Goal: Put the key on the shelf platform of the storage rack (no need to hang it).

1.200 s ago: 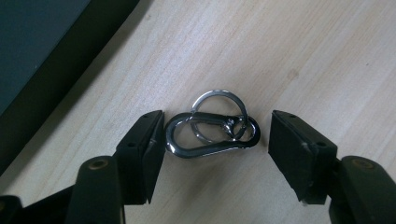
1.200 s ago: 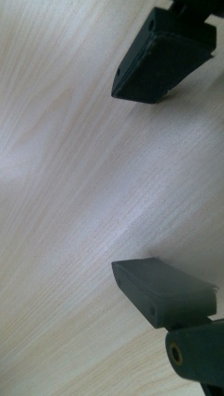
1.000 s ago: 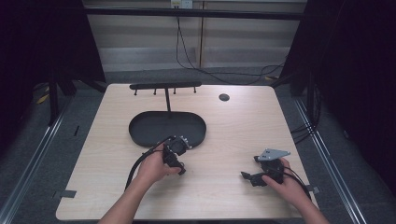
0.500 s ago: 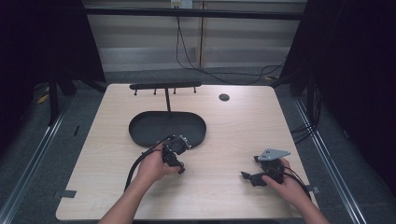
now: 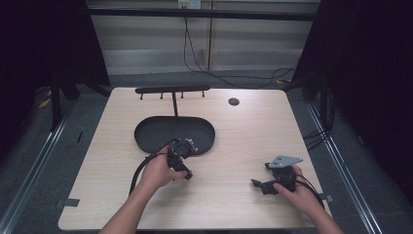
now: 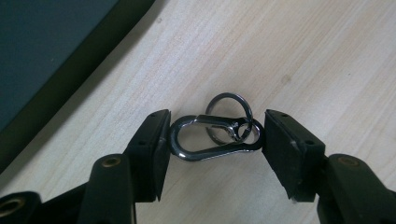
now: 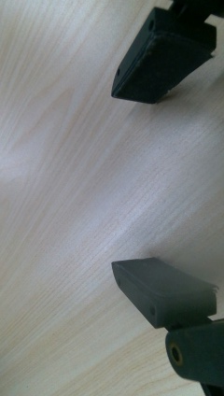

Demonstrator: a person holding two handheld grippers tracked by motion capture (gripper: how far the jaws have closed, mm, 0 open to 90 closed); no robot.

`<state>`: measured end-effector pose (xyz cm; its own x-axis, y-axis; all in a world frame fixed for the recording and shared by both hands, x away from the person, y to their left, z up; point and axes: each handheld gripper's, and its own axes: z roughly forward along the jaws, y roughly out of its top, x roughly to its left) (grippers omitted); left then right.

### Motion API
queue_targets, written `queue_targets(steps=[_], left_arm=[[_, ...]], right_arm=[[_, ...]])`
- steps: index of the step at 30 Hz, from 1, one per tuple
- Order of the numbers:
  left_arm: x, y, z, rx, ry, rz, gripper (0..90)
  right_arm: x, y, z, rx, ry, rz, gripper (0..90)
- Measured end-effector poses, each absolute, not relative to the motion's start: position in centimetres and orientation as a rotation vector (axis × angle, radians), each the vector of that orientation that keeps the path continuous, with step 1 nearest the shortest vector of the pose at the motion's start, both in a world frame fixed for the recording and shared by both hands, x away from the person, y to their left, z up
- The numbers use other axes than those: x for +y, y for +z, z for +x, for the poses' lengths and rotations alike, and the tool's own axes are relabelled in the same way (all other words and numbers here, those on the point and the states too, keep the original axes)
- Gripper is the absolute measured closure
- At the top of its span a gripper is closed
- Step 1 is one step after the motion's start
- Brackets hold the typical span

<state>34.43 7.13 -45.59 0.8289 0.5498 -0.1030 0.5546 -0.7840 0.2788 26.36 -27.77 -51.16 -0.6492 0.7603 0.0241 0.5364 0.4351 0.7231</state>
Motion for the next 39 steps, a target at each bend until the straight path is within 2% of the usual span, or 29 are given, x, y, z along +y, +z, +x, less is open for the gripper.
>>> queue_targets(steps=[16,39], left_arm=[[8.0,-43.7,35.0,0.88,-0.053,2.683,42.7],[9.0,-40.7,36.2,0.902,-0.022,2.654,42.6]], right_arm=[[-27.8,-51.2,26.4,2.387,1.037,1.115,13.9],[-27.8,-51.2,26.4,2.387,1.036,1.117,13.8]])
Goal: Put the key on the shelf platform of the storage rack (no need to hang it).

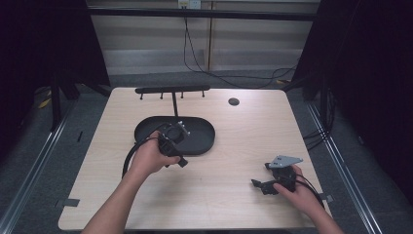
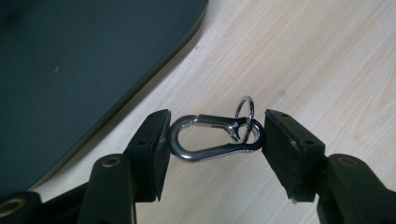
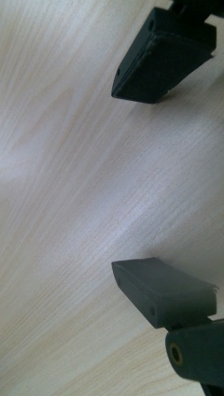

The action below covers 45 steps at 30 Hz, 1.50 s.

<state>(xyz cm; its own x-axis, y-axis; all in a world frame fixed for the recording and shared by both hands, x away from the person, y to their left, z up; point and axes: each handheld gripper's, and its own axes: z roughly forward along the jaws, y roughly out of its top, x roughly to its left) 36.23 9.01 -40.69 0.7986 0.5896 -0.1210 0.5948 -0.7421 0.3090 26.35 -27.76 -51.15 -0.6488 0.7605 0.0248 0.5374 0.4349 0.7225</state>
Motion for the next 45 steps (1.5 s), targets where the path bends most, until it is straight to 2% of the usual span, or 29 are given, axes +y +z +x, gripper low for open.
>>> queue_targets(steps=[17,45], left_arm=[[10.2,-38.5,37.3,0.933,-0.004,2.631,42.7],[10.4,-36.9,39.8,0.998,0.009,2.606,42.7]], right_arm=[[-27.8,-51.2,26.4,2.387,1.037,1.117,13.8],[-27.8,-51.2,26.4,2.385,1.038,1.117,13.8]])
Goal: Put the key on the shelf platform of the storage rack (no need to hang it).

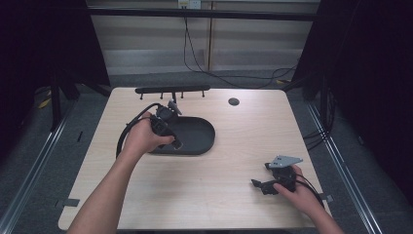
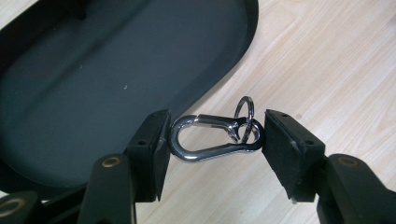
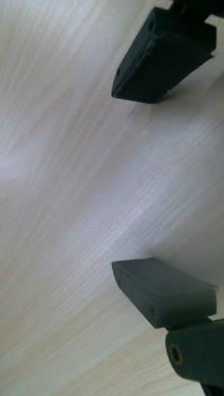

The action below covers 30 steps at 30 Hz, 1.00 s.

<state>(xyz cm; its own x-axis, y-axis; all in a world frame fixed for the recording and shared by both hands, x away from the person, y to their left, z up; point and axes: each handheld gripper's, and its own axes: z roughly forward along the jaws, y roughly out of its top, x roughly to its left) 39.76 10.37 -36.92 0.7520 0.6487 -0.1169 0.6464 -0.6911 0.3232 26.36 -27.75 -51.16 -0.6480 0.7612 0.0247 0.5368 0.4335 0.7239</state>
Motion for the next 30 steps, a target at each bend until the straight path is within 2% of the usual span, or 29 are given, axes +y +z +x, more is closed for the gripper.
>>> queue_targets(steps=[30], left_arm=[[9.3,-35.6,41.7,1.025,0.0,2.591,42.7]], right_arm=[[-27.8,-51.2,26.4,2.384,1.039,1.114,13.8]])
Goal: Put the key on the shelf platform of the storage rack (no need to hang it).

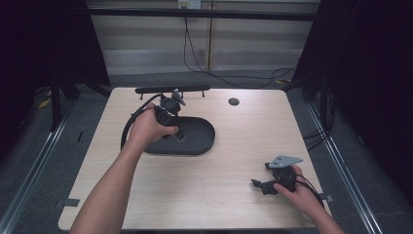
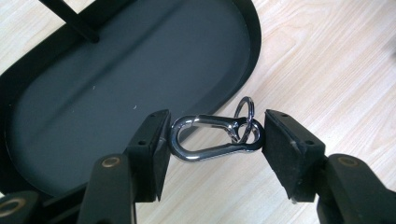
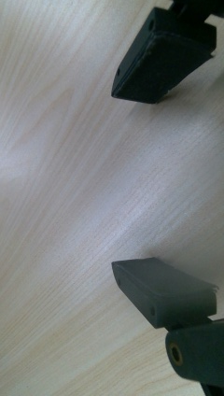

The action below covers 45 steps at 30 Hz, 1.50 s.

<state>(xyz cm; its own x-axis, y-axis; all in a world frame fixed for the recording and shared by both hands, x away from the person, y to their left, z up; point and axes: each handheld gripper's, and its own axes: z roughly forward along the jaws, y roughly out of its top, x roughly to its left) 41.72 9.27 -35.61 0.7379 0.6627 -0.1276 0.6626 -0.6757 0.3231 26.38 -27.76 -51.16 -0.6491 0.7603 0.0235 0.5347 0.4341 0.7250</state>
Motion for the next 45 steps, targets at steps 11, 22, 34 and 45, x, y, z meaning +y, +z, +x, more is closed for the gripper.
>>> queue_targets(steps=[11,22,34,45], left_arm=[[9.1,-36.4,42.4,1.044,0.003,2.595,42.6],[8.7,-37.7,43.0,1.067,0.002,2.583,42.7],[8.2,-39.6,43.8,1.104,0.006,2.56,42.7],[8.3,-40.7,44.1,1.15,0.026,2.55,42.7]], right_arm=[[-27.8,-51.2,26.4,2.384,1.039,1.117,13.8],[-27.8,-51.2,26.4,2.385,1.039,1.115,13.8],[-27.8,-51.2,26.4,2.384,1.039,1.115,13.9],[-27.8,-51.2,26.4,2.384,1.039,1.114,13.8]])
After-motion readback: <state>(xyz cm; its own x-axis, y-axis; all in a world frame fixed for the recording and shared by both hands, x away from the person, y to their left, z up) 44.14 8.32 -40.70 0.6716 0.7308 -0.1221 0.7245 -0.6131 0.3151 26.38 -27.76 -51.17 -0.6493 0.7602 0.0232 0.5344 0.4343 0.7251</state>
